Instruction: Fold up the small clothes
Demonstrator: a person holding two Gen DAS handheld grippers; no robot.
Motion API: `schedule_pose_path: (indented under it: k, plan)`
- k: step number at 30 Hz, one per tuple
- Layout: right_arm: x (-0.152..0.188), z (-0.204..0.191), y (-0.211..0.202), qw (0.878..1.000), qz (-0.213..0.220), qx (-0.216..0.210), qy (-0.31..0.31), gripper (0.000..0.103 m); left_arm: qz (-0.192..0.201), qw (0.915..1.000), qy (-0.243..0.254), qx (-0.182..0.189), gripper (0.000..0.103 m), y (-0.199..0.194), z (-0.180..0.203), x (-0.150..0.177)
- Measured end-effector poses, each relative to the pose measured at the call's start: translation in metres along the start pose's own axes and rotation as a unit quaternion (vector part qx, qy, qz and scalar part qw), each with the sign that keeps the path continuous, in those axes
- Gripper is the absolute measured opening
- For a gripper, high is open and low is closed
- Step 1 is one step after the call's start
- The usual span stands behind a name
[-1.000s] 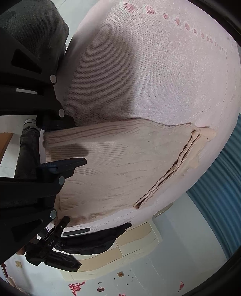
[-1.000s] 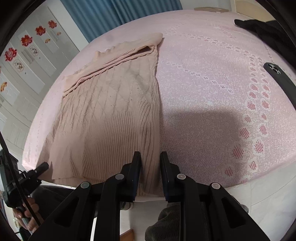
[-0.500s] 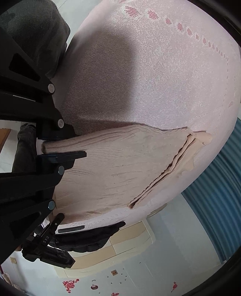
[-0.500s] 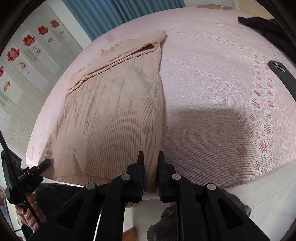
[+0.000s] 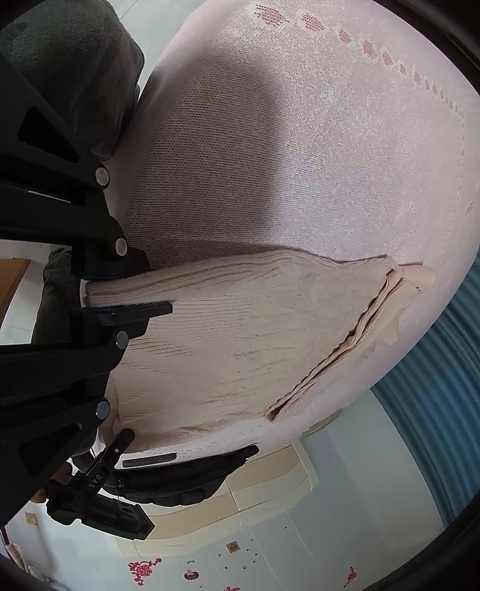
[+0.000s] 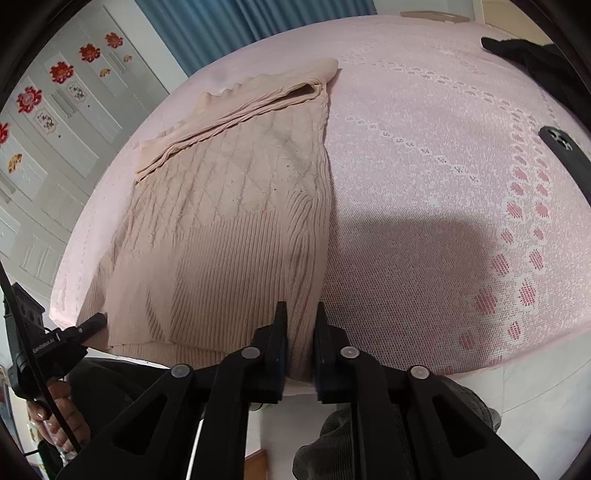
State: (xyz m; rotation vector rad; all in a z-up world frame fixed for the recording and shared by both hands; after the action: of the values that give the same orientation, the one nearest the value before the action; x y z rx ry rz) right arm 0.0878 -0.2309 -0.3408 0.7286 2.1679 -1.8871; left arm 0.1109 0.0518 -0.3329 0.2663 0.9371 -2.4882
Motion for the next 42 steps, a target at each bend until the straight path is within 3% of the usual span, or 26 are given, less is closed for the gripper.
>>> schedule_pose_path:
  k: [16,28,42]
  plan:
    - [-0.012,-0.004,-0.024,0.997,0.068,-0.036,0.006,0.005,0.042,0.9989,0.016,0.01,0.007,-0.013,0.007,-0.01]
    - [-0.014,0.002,-0.029,0.994,0.073,-0.071,0.045,0.005,0.054,0.9985,0.01,0.01,0.007,-0.017,0.007,-0.012]
    - [-0.014,-0.001,-0.029,0.994,0.072,-0.073,0.041,0.005,0.057,0.9982,0.002,0.015,0.007,-0.018,0.008,-0.012]
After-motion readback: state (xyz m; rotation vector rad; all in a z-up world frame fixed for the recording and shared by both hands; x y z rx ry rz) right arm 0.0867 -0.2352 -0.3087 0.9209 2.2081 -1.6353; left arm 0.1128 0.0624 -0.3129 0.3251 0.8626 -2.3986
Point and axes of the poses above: each gripper's, at about its wrist camera, not at the fingertips, and y roughly the way its jaws point, z to its right, x to its underside, the point moved 10 cm from there along y, roughly the way its jaws point, and after that the axes turned 10 degrees about x, right-handed, at the moved point
